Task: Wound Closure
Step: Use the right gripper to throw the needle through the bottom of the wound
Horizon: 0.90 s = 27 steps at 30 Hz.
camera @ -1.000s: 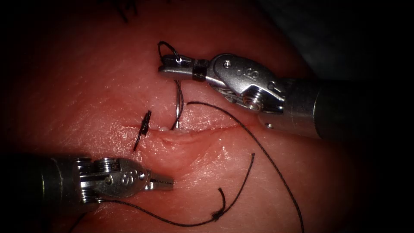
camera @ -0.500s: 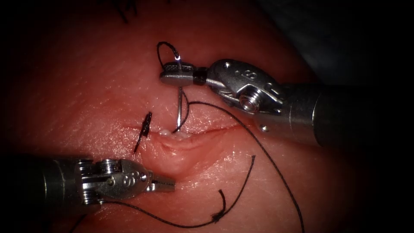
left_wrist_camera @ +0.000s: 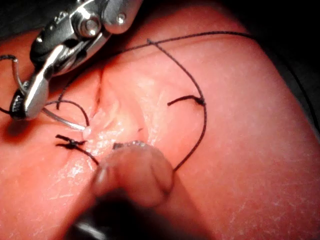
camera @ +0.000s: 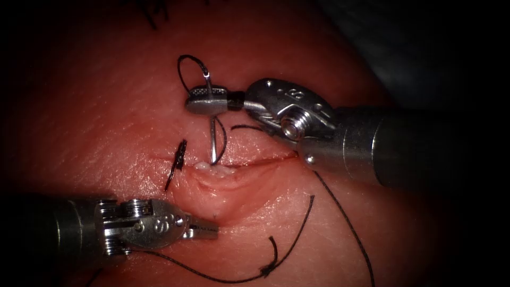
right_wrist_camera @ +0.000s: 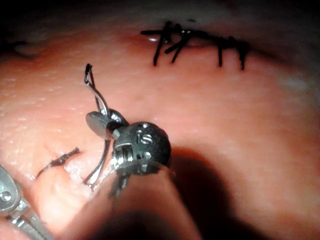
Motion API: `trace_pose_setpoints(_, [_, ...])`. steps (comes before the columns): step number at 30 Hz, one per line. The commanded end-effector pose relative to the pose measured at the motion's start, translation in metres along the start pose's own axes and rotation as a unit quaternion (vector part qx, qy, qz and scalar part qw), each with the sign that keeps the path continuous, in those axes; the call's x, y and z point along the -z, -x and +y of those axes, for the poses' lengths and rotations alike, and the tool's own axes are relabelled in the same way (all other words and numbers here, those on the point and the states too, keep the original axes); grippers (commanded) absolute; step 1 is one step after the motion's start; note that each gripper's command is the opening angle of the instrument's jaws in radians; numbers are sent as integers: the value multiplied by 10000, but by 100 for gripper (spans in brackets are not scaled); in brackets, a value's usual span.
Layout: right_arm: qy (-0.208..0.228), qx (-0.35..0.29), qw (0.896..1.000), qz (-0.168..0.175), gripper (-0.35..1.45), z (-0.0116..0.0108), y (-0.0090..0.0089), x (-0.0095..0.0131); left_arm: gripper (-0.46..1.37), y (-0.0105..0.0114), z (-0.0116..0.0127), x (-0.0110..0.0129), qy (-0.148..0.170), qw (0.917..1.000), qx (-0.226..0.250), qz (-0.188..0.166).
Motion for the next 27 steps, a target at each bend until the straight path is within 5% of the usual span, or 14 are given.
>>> trace_pose_setpoints(1, [-20, -55, 10000, -9, -35, -2, 3, 1, -35, 0, 0, 0, 49, 10000, -2, 0])
trace_pose_setpoints(15, [-153, -597, 9981, -72, -35, -19, 30, 4, -35, -4, -1, -2, 48, 10000, -51, 2])
trace_pose_setpoints(27, [-59, -799, 9967, -132, -35, -36, 75, 10, -35, -3, -2, 0, 61, 10000, -59, 4])
